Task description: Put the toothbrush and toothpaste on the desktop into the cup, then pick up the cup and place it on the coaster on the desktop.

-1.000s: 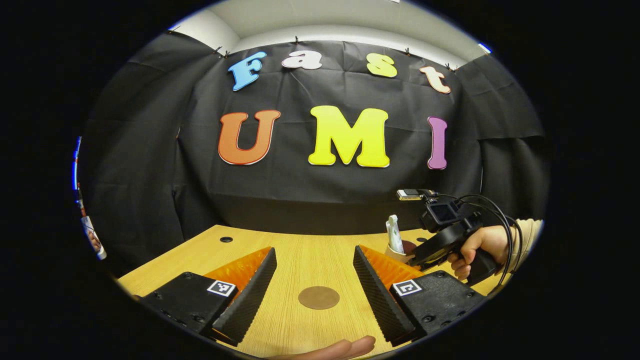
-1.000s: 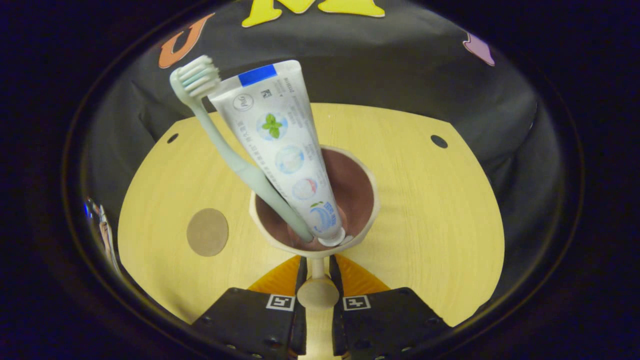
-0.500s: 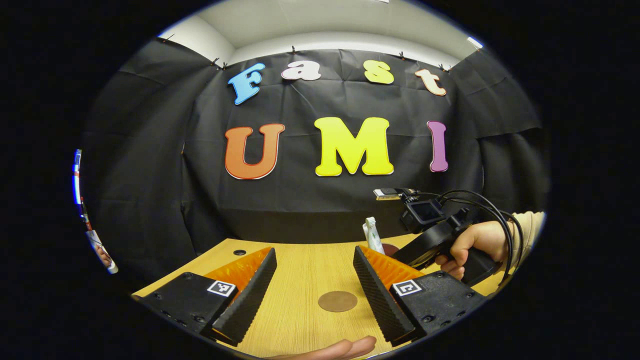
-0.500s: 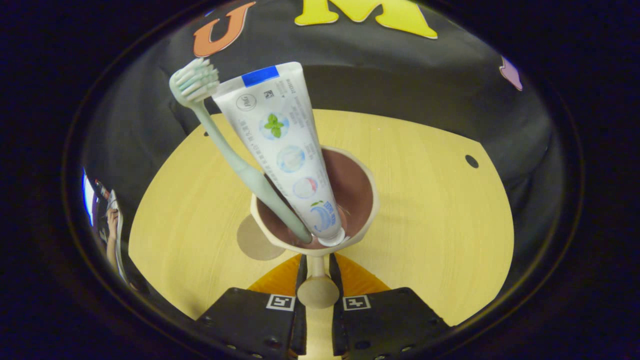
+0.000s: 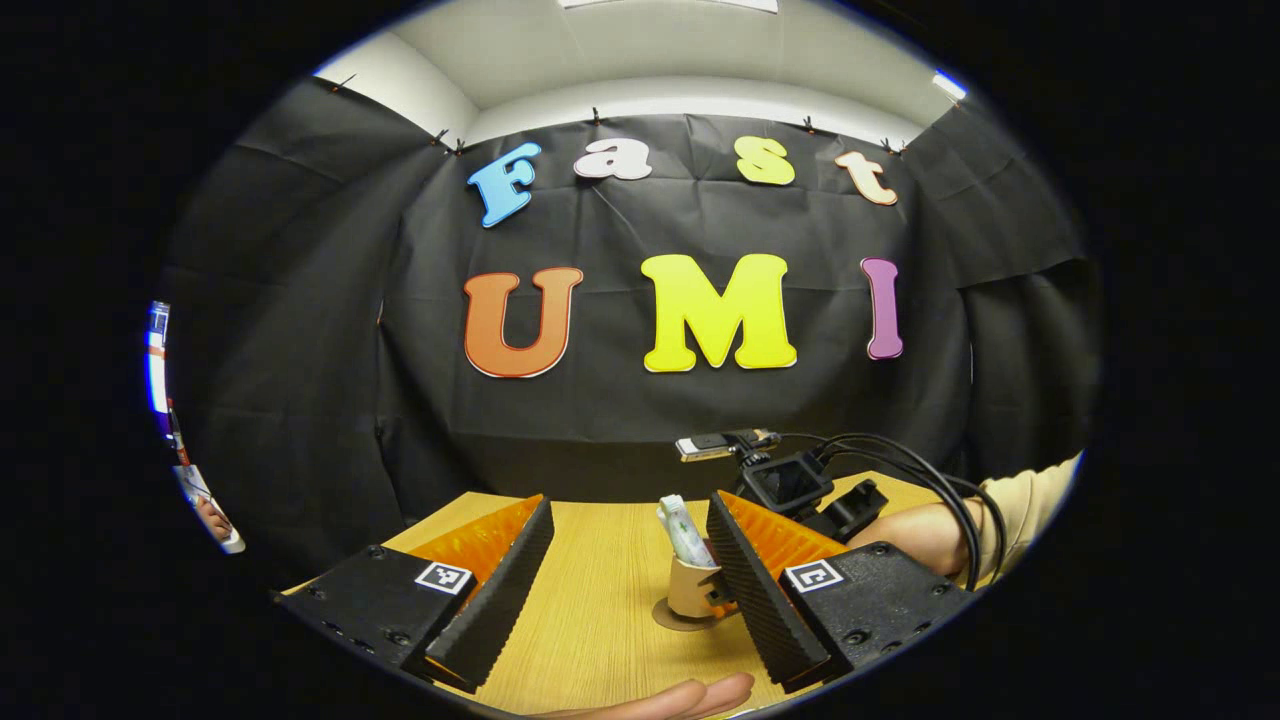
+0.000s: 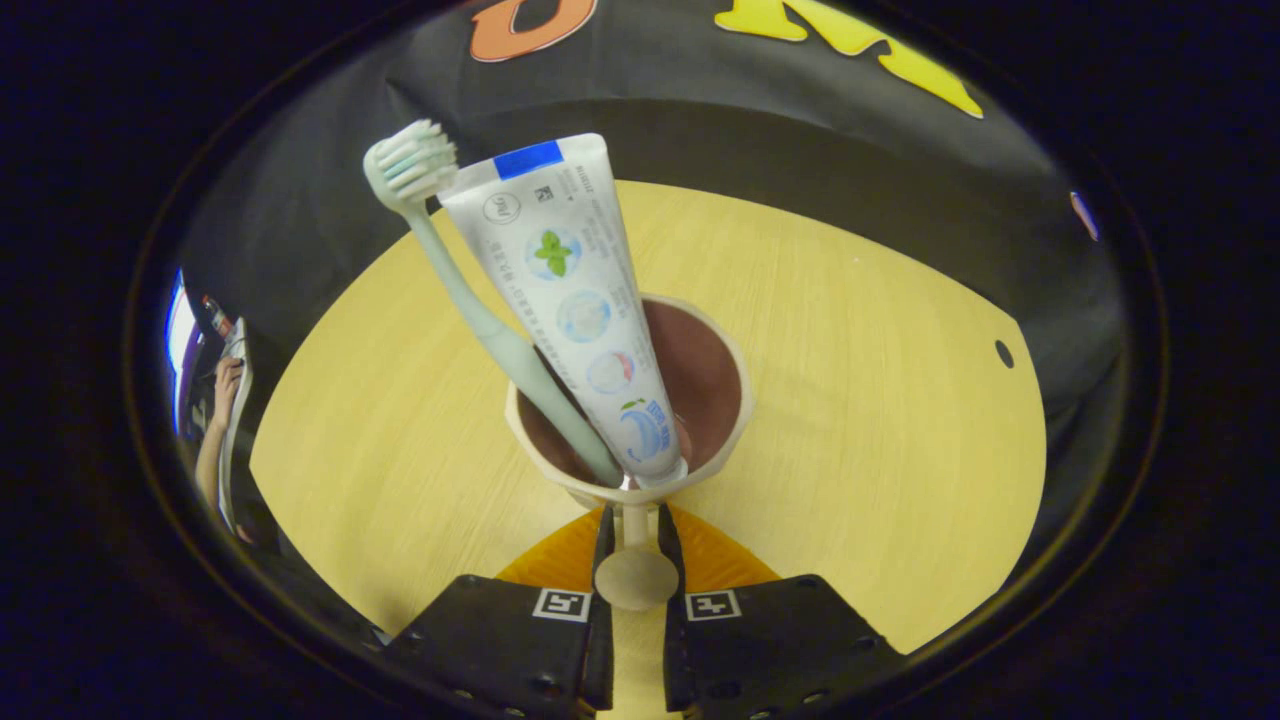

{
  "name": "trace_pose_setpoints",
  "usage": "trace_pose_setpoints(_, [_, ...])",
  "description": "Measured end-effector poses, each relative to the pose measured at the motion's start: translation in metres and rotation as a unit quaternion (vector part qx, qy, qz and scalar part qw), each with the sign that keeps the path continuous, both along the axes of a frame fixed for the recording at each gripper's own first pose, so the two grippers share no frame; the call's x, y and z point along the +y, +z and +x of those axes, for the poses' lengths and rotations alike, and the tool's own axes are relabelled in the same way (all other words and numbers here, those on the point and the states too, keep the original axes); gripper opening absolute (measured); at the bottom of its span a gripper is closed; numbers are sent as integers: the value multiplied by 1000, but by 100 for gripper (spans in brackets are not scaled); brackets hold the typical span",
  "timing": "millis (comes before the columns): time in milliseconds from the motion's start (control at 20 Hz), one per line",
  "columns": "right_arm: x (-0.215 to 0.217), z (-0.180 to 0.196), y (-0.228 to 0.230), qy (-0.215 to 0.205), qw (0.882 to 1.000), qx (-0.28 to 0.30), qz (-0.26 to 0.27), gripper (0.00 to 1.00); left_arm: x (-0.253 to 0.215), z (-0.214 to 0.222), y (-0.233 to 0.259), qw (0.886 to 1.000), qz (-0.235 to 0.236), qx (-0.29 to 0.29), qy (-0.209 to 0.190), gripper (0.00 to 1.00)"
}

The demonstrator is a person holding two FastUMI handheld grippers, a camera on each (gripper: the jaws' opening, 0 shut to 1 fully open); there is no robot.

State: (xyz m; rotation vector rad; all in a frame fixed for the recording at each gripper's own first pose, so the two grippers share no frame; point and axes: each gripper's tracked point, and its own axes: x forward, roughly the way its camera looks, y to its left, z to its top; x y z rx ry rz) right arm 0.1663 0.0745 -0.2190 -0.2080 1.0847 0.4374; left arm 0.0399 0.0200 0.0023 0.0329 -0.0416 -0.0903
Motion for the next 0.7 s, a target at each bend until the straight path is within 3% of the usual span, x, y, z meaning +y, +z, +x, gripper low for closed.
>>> trace_pose_setpoints(150, [-3, -17, 19, 5, 1000, 5, -7, 19, 0, 2, -4, 1000, -1, 6, -2, 98])
trace_pose_setpoints(400, [-2, -16, 13, -1, 1000, -2, -5, 19, -1, 4, -10, 1000, 0, 19, -4, 98])
trace_pose_setpoints(700, [-5, -5, 9, 1, 1000, -19, -14, 29, -7, 3, -10, 1000, 4, 19, -7, 98])
